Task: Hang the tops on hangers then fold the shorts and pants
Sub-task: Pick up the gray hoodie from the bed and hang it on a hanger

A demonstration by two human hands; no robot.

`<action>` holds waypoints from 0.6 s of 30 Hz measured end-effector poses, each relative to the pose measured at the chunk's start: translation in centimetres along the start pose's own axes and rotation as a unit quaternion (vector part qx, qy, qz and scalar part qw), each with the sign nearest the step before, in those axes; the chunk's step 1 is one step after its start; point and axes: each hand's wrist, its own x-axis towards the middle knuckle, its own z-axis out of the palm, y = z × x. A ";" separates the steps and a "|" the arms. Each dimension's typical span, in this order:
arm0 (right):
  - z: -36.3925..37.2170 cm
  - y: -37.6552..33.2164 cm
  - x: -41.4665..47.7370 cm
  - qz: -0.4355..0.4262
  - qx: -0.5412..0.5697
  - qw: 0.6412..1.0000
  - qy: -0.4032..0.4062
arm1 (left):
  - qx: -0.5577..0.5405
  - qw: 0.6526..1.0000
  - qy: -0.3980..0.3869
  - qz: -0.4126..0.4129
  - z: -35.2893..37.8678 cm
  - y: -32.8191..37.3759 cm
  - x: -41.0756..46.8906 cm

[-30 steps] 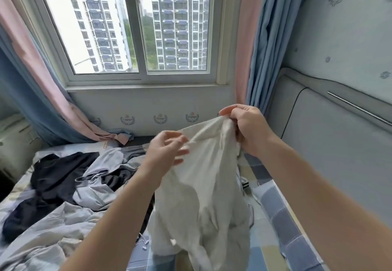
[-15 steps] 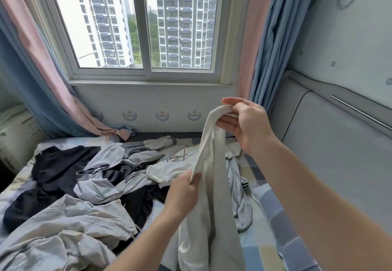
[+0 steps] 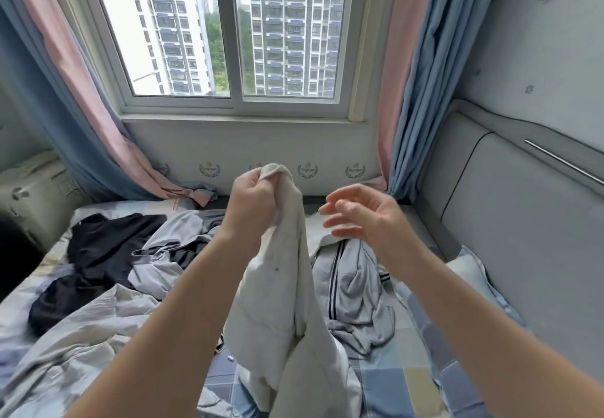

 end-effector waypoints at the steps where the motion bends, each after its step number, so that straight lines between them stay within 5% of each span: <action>1: 0.6 0.4 -0.4 -0.008 -0.015 1.000 -0.016 | -0.013 1.000 0.002 0.004 0.0 0.7 0.0; 6: 4.3 2.6 -1.9 -0.045 -0.133 0.989 -0.047 | -0.056 0.998 -0.032 0.010 0.8 3.6 -0.7; 13: 6.0 7.1 -2.4 0.065 -0.309 0.949 -0.027 | -0.135 0.990 -0.040 -0.006 1.5 5.1 -1.3; 18: 3.6 9.4 -2.5 0.116 -0.278 0.954 -0.017 | -0.144 0.989 -0.015 -0.037 0.5 3.1 -0.3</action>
